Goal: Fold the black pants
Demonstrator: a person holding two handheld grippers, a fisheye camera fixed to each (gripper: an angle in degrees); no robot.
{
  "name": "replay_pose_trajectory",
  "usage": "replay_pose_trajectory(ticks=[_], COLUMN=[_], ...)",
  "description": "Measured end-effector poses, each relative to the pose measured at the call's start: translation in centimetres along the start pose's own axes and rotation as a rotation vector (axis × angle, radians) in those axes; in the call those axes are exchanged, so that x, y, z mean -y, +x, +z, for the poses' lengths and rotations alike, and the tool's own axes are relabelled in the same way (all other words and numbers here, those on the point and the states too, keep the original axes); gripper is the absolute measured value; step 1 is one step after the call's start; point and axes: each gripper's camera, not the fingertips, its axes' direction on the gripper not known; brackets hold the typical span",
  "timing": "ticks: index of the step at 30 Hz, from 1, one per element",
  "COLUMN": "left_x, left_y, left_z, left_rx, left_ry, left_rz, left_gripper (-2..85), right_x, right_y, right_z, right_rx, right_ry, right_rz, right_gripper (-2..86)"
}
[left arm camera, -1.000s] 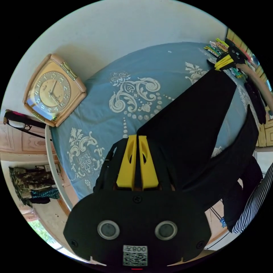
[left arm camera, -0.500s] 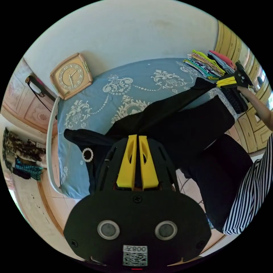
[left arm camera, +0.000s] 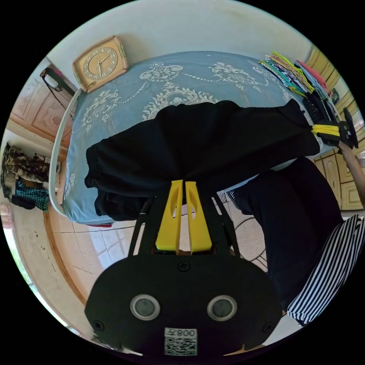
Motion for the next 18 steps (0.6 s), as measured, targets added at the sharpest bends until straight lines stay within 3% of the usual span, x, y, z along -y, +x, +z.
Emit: replay_pose_trajectory(ticks=[11, 18], left_x=[-5.8, -7.1], left_y=[-0.3, -2.0], left_z=[4.8, 4.5], left_rx=[-0.012, -0.089], left_ry=[-0.091, 0.046], left_rz=[-0.076, -0.170], left_gripper=[1.2, 1.2], right_x=[-4.0, -3.7], right_y=[-4.3, -0.7], right_z=[0.9, -2.5], right_rx=[-0.037, -0.108], right_ry=[-0.005, 0.087], right_rz=[0.029, 0.010], right_gripper=[1.0, 1.1])
